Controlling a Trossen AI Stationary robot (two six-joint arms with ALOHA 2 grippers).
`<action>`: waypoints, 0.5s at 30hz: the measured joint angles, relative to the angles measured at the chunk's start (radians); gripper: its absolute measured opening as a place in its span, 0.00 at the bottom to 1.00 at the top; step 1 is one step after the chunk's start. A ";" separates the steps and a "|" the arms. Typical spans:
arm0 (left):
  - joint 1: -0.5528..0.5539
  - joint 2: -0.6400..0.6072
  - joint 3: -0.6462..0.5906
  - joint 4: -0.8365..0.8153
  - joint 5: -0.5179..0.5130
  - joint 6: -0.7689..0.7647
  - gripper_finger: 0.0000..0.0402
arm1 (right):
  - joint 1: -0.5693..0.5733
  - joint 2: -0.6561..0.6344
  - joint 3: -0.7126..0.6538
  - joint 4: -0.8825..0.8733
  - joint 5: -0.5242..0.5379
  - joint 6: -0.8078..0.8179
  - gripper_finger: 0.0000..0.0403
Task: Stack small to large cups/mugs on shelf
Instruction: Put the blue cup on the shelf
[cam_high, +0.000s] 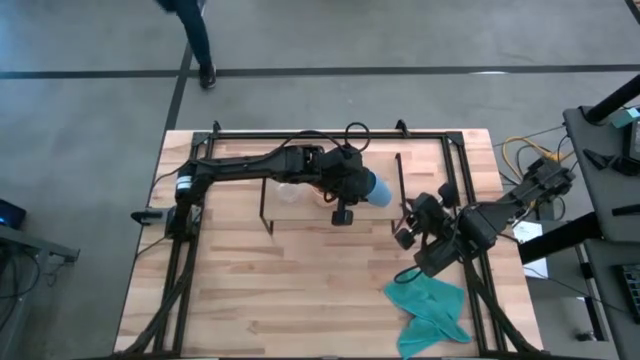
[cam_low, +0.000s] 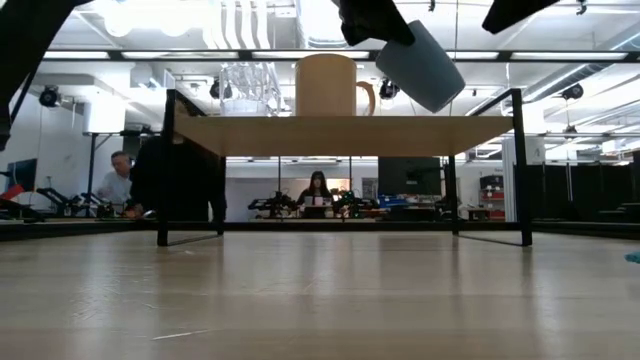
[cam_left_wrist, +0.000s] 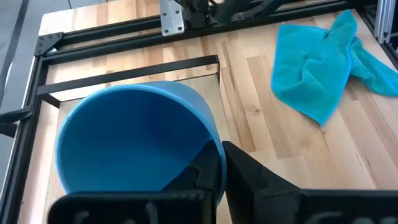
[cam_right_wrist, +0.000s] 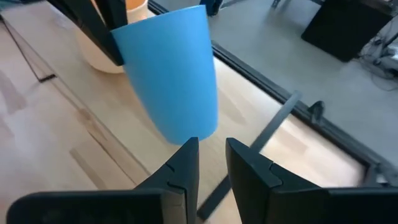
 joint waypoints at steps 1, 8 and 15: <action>0.000 0.001 0.000 0.000 0.000 0.000 0.00 | 0.000 -0.008 -0.017 0.027 0.001 0.000 0.19; 0.002 0.002 0.000 -0.005 0.020 0.001 0.00 | -0.005 -0.057 -0.144 0.195 0.057 -0.007 0.19; 0.003 0.002 0.003 -0.003 0.034 0.019 0.00 | -0.047 -0.073 -0.239 0.335 0.079 -0.053 0.19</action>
